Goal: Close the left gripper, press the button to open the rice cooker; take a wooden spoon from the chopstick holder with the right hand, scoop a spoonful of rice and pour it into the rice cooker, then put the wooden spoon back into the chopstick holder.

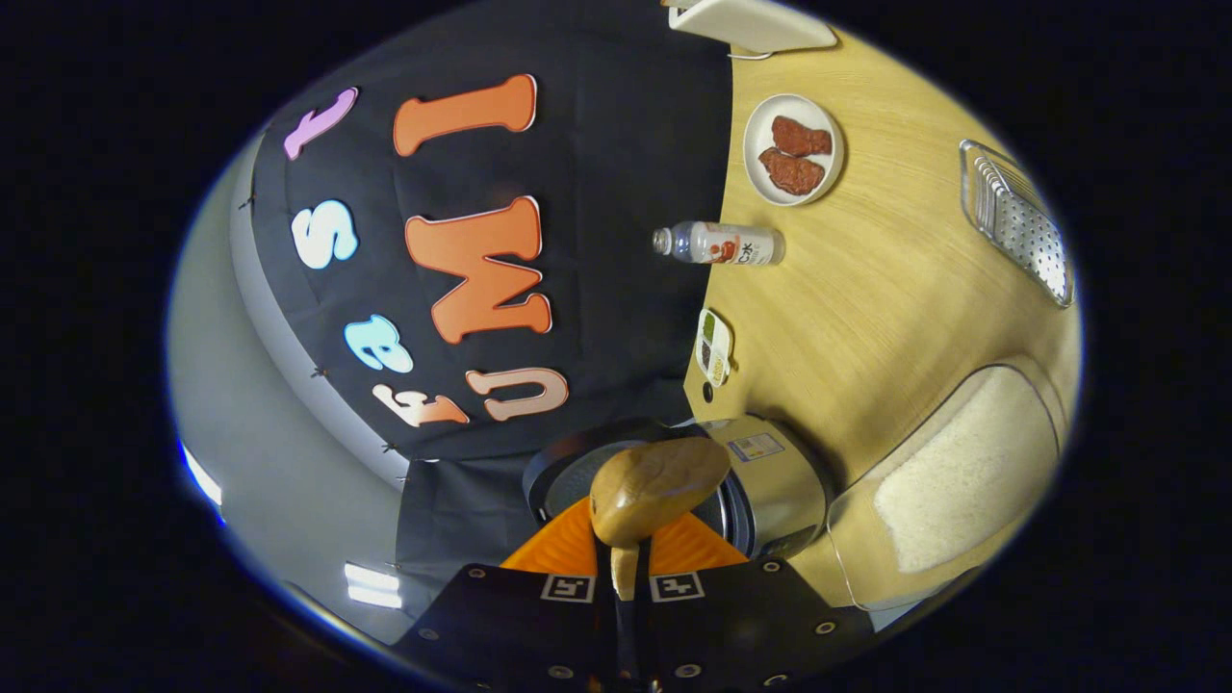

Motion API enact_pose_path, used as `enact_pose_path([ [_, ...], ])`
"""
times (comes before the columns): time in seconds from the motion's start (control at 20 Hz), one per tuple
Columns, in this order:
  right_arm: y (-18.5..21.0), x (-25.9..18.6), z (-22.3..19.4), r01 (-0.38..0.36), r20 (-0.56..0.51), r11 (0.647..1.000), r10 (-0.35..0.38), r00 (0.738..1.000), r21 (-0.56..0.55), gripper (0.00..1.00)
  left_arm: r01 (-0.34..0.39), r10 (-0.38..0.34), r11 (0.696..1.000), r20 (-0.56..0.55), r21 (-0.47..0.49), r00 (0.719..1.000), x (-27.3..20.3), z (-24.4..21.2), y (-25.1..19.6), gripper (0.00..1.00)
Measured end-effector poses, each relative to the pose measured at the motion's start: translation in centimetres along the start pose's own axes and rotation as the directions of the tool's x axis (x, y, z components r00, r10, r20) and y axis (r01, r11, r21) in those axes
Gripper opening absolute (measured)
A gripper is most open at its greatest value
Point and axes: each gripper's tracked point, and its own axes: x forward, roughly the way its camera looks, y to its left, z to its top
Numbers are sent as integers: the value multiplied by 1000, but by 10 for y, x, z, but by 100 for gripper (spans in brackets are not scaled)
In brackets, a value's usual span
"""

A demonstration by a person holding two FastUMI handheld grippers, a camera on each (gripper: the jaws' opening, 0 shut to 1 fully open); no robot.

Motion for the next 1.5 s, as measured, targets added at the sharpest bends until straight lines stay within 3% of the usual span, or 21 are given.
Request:
enact_pose_path([
  [0.5,31,87,-27,35,-68,995,-41,997,-95,7,-109,109,994,-14,-1,994,-20,-21,54,91],
  [0.7,41,117,-36,72,-62,971,-88,994,-228,6,-145,145,989,-10,41,989,-23,-24,66,91],
  [0.75,43,123,-39,76,-64,961,-96,993,-265,6,-148,149,988,-14,42,989,-23,-26,68,95],
  [0.8,44,130,-41,84,-63,950,-108,992,-302,6,-154,155,987,-22,41,988,-24,-29,71,100],
  [0.85,44,138,-41,93,-59,938,-120,991,-334,7,-165,166,985,-31,40,986,-25,-32,74,91],
  [0.9,43,144,-43,104,-51,926,-131,990,-364,7,-175,177,984,-37,39,984,-26,-36,79,99],
  [0.95,42,150,-43,113,-45,915,-141,989,-387,6,-183,185,982,-42,38,982,-27,-37,82,99],
  [1.0,42,155,-44,121,-39,901,-151,988,-417,6,-191,193,981,-47,40,980,-27,-38,86,91],
  [1.05,41,161,-45,130,-32,886,-160,987,-446,6,-202,204,978,-53,44,977,-27,-40,91,99],
  [1.5,40,181,-57,179,43,667,-216,976,-723,7,-226,228,973,-86,39,970,-20,-48,97,99],
])
